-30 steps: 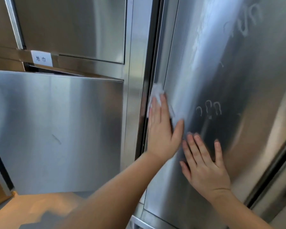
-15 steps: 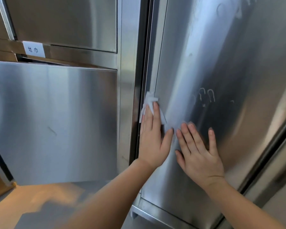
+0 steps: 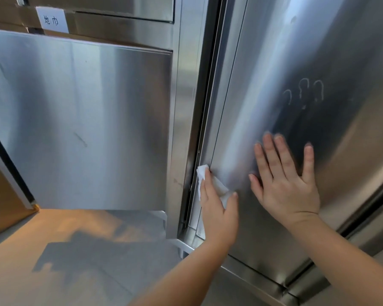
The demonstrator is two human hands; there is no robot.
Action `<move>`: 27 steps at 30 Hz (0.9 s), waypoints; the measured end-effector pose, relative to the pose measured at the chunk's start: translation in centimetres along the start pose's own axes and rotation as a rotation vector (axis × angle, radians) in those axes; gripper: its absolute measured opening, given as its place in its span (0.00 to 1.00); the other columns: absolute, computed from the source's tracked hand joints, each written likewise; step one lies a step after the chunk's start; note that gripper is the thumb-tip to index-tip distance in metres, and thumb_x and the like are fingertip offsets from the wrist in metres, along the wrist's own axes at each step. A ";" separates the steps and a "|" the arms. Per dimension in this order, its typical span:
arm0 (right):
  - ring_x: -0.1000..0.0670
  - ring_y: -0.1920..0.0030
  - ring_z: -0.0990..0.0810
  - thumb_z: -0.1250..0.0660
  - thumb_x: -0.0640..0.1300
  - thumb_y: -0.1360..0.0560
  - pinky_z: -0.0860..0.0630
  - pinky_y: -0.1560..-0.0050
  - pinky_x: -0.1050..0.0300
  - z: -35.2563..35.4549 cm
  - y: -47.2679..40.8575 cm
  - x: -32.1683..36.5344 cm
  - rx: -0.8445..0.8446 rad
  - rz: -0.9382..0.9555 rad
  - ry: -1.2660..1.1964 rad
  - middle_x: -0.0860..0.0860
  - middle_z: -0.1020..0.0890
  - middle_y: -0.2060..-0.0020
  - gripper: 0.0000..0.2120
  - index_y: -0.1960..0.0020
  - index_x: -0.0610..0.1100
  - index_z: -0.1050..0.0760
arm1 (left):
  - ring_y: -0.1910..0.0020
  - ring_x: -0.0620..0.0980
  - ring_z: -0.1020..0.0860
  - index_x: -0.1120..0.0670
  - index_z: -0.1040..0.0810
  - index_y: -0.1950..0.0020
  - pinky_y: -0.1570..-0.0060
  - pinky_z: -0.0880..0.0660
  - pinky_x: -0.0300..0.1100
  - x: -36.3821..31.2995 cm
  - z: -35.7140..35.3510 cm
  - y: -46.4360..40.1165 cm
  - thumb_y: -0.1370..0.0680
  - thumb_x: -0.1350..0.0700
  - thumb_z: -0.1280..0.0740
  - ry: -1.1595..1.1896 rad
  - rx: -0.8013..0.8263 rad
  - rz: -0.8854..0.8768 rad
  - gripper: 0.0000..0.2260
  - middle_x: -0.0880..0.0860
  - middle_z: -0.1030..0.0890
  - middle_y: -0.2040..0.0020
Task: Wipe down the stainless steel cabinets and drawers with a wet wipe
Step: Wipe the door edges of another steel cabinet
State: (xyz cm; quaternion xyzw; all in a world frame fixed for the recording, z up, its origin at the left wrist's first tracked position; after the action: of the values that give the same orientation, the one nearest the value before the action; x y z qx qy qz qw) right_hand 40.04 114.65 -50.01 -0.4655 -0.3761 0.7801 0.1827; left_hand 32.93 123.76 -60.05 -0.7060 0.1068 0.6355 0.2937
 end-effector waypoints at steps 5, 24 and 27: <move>0.44 0.22 0.47 0.46 0.54 0.18 0.55 0.25 0.34 -0.2 0.1 0.1 -0.019 -0.003 0.004 0.43 0.43 0.22 0.30 0.22 0.40 0.45 | 0.24 0.35 0.47 0.41 0.56 0.21 0.23 0.45 0.46 0.3 -0.4 0.4 0.24 0.51 0.40 0.189 -0.065 0.061 0.36 0.37 0.46 0.21; 0.43 0.22 0.49 0.44 0.54 0.19 0.58 0.25 0.34 -0.3 0.4 0.2 -0.031 0.014 0.011 0.43 0.48 0.22 0.32 0.21 0.40 0.47 | 0.22 0.40 0.56 0.50 0.55 0.19 0.22 0.53 0.48 4.2 -1.4 0.3 0.25 0.52 0.34 0.038 -0.130 0.052 0.40 0.44 0.54 0.19; 0.43 0.22 0.50 0.44 0.54 0.19 0.59 0.26 0.33 -0.4 0.5 0.1 -0.031 0.008 0.002 0.42 0.48 0.22 0.32 0.21 0.40 0.48 | 0.22 0.39 0.56 0.50 0.54 0.19 0.22 0.53 0.46 4.1 -1.5 0.5 0.26 0.55 0.35 0.047 -0.123 0.033 0.41 0.44 0.53 0.19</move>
State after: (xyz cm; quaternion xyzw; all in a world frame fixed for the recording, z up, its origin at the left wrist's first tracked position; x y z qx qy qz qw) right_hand 40.35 114.54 -50.59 -0.4706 -0.3860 0.7744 0.1727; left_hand 34.66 123.41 -64.05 -0.7357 0.0861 0.6287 0.2366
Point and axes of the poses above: each hand's wrist, its own y-axis away from the middle knuckle, its own z-axis out of the back of the hand, x = y × z, the point moved 8 cm from there along -y, towards the middle knuckle
